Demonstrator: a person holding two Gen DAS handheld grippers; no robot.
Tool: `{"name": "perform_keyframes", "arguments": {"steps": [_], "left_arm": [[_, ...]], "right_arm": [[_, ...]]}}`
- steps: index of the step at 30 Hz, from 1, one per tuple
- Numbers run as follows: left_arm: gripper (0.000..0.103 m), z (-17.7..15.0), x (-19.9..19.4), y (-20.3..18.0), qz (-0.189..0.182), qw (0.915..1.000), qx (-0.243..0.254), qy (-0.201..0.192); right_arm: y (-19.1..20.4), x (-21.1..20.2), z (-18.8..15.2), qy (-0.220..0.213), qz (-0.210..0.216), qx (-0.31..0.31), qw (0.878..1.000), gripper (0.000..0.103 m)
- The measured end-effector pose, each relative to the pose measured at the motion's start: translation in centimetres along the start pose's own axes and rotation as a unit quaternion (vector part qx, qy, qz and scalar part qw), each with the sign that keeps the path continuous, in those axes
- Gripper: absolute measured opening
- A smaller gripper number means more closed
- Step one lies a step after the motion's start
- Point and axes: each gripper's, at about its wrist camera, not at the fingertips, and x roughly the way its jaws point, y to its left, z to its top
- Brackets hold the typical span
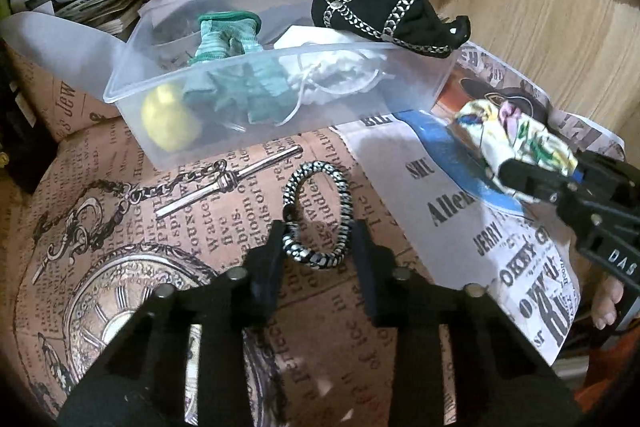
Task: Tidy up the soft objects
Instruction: 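Grasp the braided bracelet with the left tool while the right tool grasps the floral scrunchie, then place the bracelet and scrunchie into the clear box and open both tools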
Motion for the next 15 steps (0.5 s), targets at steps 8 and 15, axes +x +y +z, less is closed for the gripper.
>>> {"name": "perform_keyframes", "arguments": {"steps": [8, 15], "left_arm": [[0.016, 0.2, -1.5, 0.5, 0.005, 0.9998, -0.001, -0.018], [0.016, 1.7, -4.9, 1.2, 0.018, 0.9972, -0.008, -0.072]], "right_arm": [[0.2, -1.0, 1.5, -0.031, 0.006, -0.005, 0.999, 0.021], [1.3, -2.0, 3.7, -0.073, 0.015, -0.018, 0.997, 0.02]]}}
